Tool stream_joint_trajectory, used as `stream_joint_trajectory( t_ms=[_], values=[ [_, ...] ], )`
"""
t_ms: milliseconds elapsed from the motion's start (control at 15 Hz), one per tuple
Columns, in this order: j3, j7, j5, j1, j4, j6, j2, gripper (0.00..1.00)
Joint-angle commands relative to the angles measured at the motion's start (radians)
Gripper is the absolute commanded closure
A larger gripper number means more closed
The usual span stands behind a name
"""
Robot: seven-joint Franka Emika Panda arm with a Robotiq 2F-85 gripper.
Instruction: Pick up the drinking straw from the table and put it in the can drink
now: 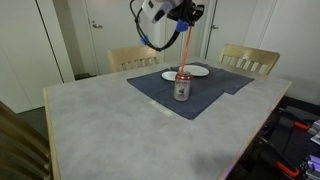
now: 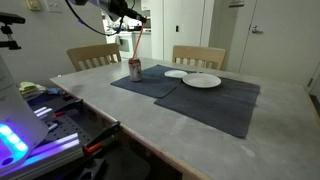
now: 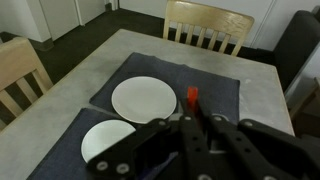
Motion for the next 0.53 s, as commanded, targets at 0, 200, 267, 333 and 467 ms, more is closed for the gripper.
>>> stream_joint_trajectory(
  t_ms=[0,200,267,333,467],
  values=[
    [0.017,0.022,-0.019,0.011,0.005,-0.009,0.027,0.98],
    [0.023,0.029,-0.028,0.024,0.003,-0.014,0.040,0.98],
    [0.025,0.029,-0.028,0.027,0.003,-0.016,0.042,0.98],
    [0.024,0.028,-0.032,0.028,0.003,-0.018,0.043,0.98],
    [0.020,0.027,-0.044,0.027,0.004,-0.021,0.046,0.98]
  ],
)
